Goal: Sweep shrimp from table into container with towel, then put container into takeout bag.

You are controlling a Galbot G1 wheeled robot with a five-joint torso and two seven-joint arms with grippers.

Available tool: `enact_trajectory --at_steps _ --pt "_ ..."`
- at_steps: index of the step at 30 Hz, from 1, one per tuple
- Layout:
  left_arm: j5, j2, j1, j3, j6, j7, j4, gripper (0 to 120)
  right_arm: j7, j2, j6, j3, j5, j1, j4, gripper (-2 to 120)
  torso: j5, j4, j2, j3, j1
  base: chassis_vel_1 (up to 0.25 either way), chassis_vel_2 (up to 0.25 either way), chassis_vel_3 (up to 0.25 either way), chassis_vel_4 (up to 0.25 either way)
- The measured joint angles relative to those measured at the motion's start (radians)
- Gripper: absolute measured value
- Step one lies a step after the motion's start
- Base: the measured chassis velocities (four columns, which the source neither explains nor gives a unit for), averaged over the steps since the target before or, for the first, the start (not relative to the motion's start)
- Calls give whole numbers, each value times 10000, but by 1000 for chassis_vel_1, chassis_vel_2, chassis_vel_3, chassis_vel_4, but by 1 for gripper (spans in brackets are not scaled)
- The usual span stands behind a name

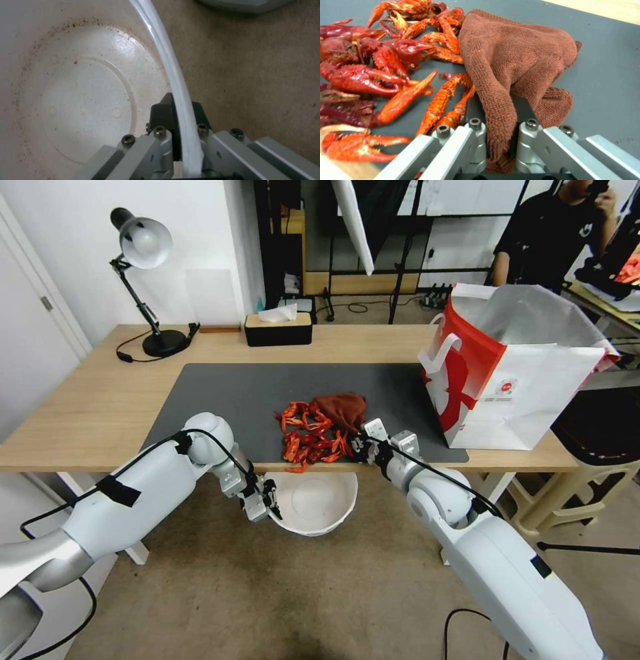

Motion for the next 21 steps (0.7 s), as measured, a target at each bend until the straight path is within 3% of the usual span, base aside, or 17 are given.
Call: enact_trajectory --at_steps 21 --pt "-120 31 -49 1 29 35 -2 0 141 2 -87 315 -193 -780 911 4 0 -2 -1 2 2 0 0 0 0"
